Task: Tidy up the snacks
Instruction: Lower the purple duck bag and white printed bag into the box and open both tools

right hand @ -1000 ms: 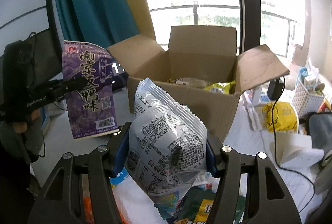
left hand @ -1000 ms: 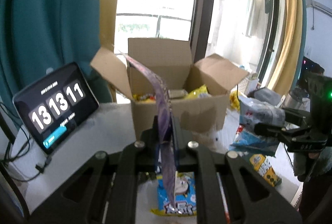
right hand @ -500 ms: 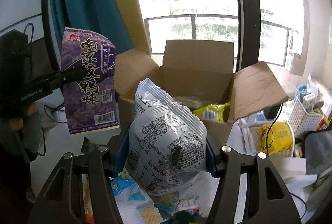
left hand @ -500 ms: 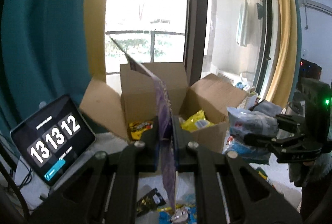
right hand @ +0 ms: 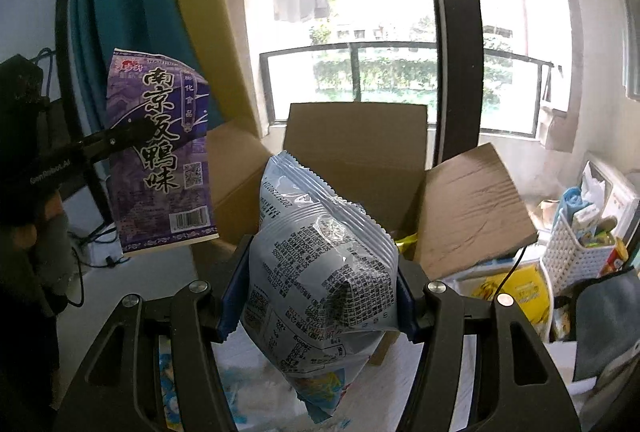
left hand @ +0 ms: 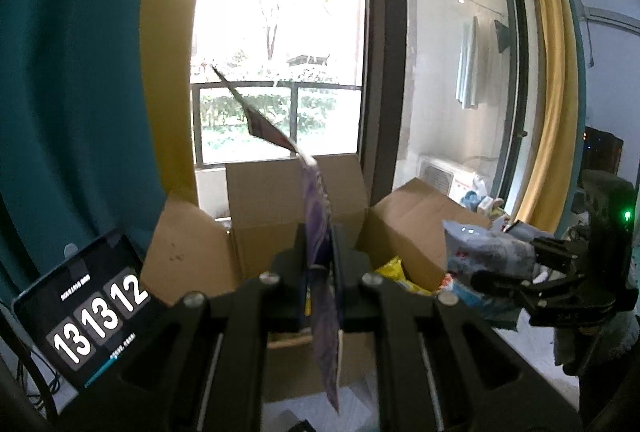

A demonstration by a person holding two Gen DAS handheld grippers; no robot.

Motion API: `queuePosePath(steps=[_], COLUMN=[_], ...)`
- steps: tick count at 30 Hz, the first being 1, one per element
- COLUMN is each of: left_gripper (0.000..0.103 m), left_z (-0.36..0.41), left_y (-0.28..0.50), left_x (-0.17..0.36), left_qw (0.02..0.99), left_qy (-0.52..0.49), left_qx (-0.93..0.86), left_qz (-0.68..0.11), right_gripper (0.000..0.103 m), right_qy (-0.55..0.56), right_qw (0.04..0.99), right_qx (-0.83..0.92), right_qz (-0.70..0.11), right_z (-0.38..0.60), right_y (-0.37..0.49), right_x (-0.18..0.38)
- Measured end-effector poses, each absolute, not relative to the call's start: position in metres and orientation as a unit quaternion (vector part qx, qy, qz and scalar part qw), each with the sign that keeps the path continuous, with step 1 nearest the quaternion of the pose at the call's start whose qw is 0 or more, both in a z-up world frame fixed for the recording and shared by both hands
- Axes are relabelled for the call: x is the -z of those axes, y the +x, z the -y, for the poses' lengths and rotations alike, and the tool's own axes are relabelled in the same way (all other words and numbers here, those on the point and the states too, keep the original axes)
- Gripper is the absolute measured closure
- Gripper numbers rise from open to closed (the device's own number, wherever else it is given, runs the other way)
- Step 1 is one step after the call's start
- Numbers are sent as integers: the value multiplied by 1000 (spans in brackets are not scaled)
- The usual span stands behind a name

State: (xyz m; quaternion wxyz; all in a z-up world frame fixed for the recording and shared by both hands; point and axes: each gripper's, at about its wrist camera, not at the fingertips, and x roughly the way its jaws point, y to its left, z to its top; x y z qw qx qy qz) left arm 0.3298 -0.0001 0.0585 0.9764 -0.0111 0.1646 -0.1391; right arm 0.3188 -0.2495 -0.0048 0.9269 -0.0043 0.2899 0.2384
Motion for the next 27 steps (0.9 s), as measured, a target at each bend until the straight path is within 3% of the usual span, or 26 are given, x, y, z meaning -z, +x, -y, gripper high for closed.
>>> queuePosePath(steps=[11, 19, 20, 21, 22, 23, 27], left_gripper=[93, 90, 88, 77, 58, 50, 46], left_z=[-1, 2, 4, 4, 4, 3, -8], left_y=[391, 440, 443, 444, 444, 443, 436], left_x=[-43, -25, -23, -22, -23, -23, -29], left_qw=[975, 963, 962, 963, 964, 964, 968], left_qy=[-25, -9, -2, 2, 5, 4, -6], left_qx=[133, 136, 132, 120, 117, 119, 110], left_qz=[-178, -232, -240, -241, -241, -239, -227], right_gripper=[39, 39, 39, 39, 39, 39, 39], right_qy=[3, 7, 9, 11, 13, 17, 28], right_qw=[944, 946, 945, 945, 944, 944, 938], right_qx=[-199, -196, -196, -196, -196, -195, -205], right_qz=[-262, -260, -261, -263, -265, -267, -279], right_z=[257, 251, 250, 249, 247, 246, 238], right_y=[357, 380, 382, 386, 389, 392, 400], right_x=[-5, 6, 9, 12, 15, 17, 25])
